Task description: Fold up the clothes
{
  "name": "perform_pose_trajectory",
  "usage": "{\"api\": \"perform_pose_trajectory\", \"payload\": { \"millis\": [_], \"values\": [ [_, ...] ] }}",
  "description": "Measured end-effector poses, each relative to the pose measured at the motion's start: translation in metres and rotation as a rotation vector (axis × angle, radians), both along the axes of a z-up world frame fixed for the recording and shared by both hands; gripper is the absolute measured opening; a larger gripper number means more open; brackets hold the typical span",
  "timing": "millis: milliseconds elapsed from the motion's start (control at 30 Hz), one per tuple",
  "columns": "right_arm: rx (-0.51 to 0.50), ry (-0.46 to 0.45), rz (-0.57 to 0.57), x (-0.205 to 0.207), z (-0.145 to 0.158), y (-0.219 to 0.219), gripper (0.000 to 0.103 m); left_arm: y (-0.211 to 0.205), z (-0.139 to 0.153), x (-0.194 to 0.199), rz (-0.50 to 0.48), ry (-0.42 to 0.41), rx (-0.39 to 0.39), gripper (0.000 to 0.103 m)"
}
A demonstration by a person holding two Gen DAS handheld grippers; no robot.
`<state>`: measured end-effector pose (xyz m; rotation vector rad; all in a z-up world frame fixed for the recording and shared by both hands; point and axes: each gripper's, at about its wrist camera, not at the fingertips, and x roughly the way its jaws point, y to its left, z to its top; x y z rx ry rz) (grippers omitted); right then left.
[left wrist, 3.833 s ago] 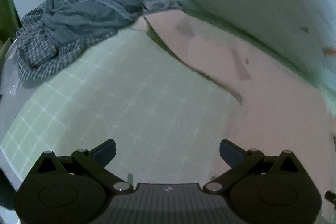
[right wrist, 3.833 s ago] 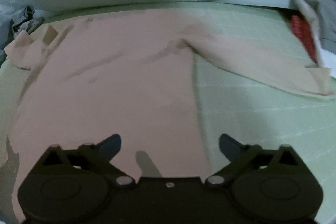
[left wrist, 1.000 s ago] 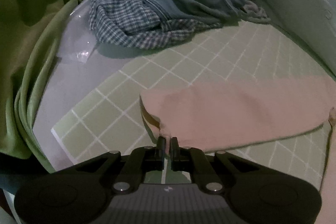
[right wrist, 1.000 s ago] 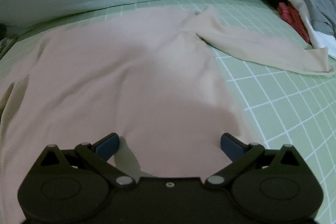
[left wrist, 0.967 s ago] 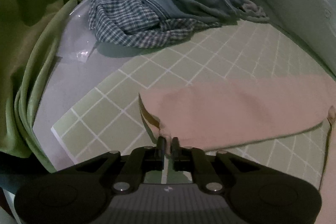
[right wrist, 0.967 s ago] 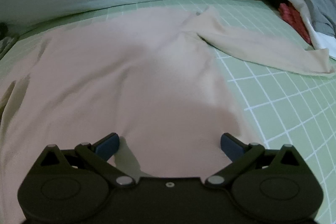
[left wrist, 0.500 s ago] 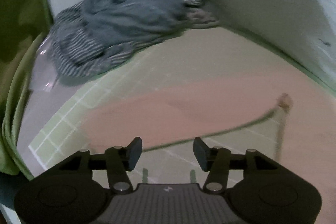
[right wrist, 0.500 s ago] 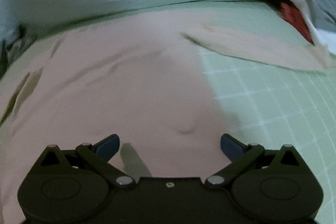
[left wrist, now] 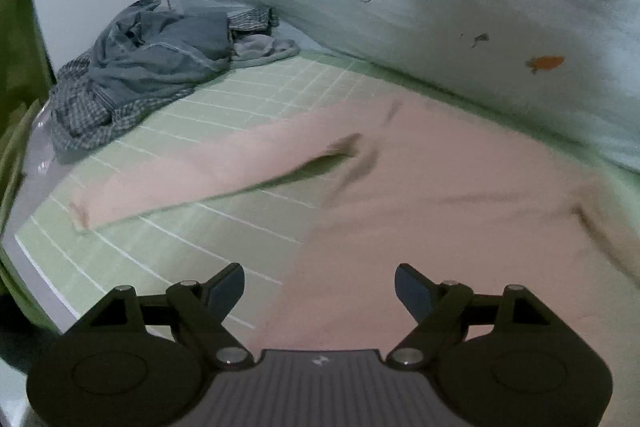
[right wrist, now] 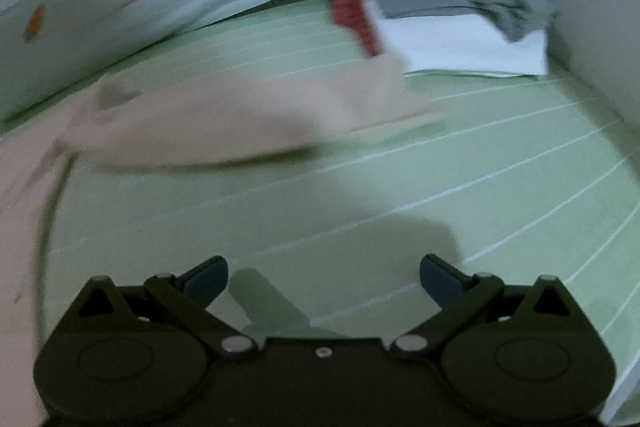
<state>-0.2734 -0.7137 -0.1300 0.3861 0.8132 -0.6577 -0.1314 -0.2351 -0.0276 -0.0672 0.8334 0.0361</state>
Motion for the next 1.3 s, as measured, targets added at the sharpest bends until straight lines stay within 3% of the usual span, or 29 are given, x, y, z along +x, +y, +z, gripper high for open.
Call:
{"api": "perform_pose_trajectory", "payload": {
  "millis": [167,300,500,567,633,733,933,1300],
  "values": [
    [0.000,-0.026,-0.063,-0.002,-0.001,-0.059,0.103,-0.042,0.008,-0.015,0.010,0.005,-0.040,0.083],
    [0.027,-0.094,-0.136,-0.001,0.000,-0.091,0.103,-0.067,0.011,-0.031,-0.021,0.013,-0.004,0.083],
    [0.046,-0.146,-0.177,0.007,0.003,-0.110,0.089,-0.078,0.012,-0.049,-0.004,0.022,0.013,0.083],
    [0.017,-0.118,-0.142,0.014,0.004,-0.109,0.078,-0.080,0.013,-0.055,0.004,0.020,0.017,0.083],
    [-0.021,-0.083,-0.094,0.020,0.004,-0.105,0.045,-0.081,0.014,-0.061,0.013,0.019,0.021,0.083],
    [-0.040,-0.065,-0.038,0.023,0.006,-0.098,0.006,-0.079,0.017,-0.066,0.020,0.017,0.026,0.083],
    [-0.101,-0.027,-0.034,0.003,0.010,-0.066,0.006,-0.082,0.018,-0.067,0.003,0.008,0.018,0.083],
    [-0.040,-0.021,-0.005,-0.061,0.014,0.017,0.006,-0.094,0.010,-0.061,-0.085,0.014,-0.011,0.083]
  ]
}}
